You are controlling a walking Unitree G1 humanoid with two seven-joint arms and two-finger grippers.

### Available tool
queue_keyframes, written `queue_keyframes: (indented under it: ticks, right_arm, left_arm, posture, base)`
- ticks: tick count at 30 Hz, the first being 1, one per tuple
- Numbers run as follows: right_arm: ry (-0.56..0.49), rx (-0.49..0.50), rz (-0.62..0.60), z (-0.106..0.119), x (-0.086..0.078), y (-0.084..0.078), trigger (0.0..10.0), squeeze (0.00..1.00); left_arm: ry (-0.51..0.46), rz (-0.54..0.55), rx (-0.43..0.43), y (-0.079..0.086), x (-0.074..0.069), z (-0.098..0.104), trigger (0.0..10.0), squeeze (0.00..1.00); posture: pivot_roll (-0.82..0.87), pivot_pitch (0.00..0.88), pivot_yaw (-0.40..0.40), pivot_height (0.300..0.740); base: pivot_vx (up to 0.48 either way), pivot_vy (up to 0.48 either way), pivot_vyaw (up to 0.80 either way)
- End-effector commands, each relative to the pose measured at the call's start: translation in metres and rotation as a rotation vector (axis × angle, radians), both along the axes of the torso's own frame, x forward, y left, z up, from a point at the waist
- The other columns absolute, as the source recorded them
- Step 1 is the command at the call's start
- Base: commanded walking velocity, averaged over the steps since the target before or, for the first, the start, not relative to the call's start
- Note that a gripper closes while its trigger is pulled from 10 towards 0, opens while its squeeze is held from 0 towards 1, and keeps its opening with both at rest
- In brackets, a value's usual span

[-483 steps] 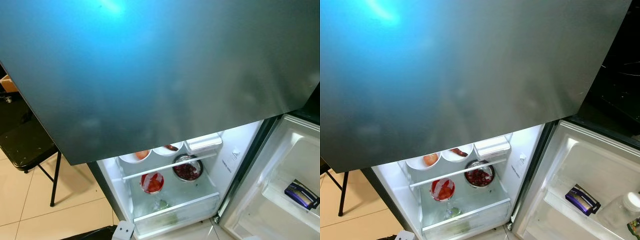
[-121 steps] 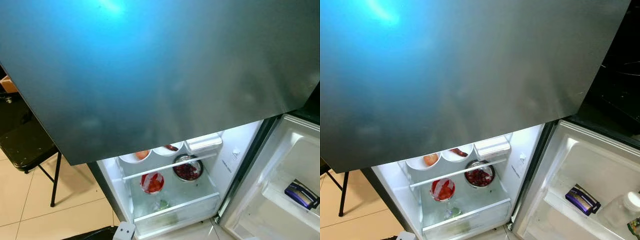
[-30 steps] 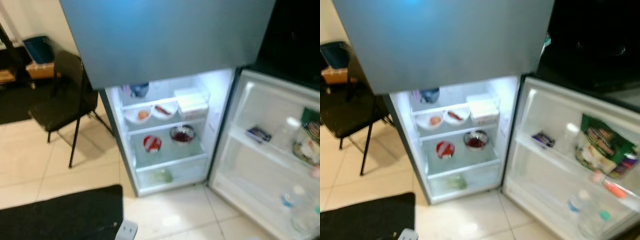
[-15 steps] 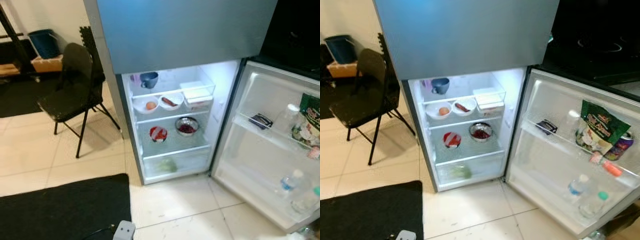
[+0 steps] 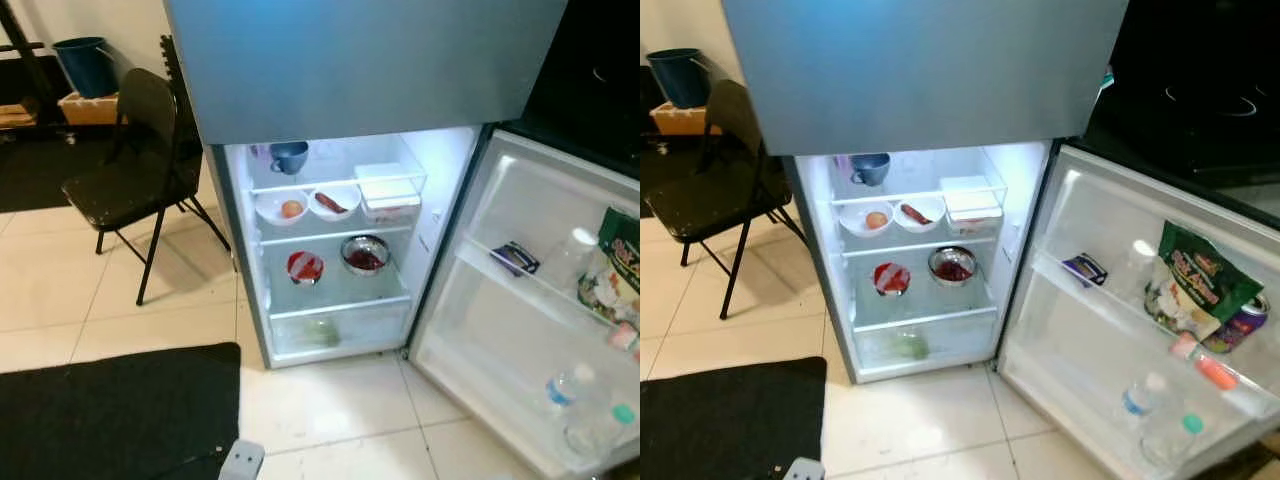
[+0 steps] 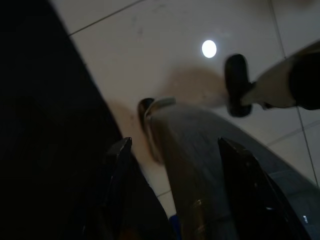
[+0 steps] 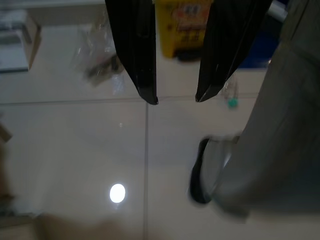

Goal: Restocking fridge

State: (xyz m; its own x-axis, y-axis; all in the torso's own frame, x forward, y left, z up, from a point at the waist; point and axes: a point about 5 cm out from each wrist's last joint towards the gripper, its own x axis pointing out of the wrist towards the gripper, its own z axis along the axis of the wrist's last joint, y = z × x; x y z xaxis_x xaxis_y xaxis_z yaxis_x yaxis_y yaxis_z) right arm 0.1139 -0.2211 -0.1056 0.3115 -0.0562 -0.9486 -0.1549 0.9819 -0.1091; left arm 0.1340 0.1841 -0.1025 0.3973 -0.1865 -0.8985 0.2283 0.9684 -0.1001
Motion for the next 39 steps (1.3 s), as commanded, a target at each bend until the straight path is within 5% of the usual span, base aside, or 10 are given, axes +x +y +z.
queue_keyframes:
  ticks: [1, 11, 28, 39]
  right_arm:
    - [0.029, 0.007, 0.001, -0.003, -0.0095, 0.002, 10.0, 0.0]
    - [0.026, 0.008, -0.007, -0.0031, -0.0098, 0.0021, 10.0, 0.0]
    - [0.019, 0.009, -0.013, -0.0028, -0.0085, 0.0021, 10.0, 0.0]
    - [0.019, 0.011, -0.017, -0.0031, -0.0094, 0.0029, 10.0, 0.0]
  left_arm:
    - [0.029, 0.003, -0.013, -0.0025, -0.0076, -0.0028, 10.0, 0.0]
    - [0.027, 0.01, -0.013, -0.0024, -0.0072, -0.0027, 10.0, 0.0]
    - [0.025, 0.005, -0.014, -0.0025, -0.0065, -0.0024, 10.0, 0.0]
    - [0.034, 0.001, -0.031, -0.0041, -0.008, -0.0029, 10.0, 0.0]
  posture:
    - [0.01, 0.0, -0.011, 0.74]
    - [0.01, 0.0, -0.011, 0.74]
    - [0.0, 0.0, -0.008, 0.74]
    - [0.0, 0.0, -0.007, 0.74]
  base:
    - [0.0, -0.461, -0.71]
    - [0.0, -0.357, -0.69]
    - [0.0, 0.0, 0.0]
    - [0.0, -0.448, 0.0]
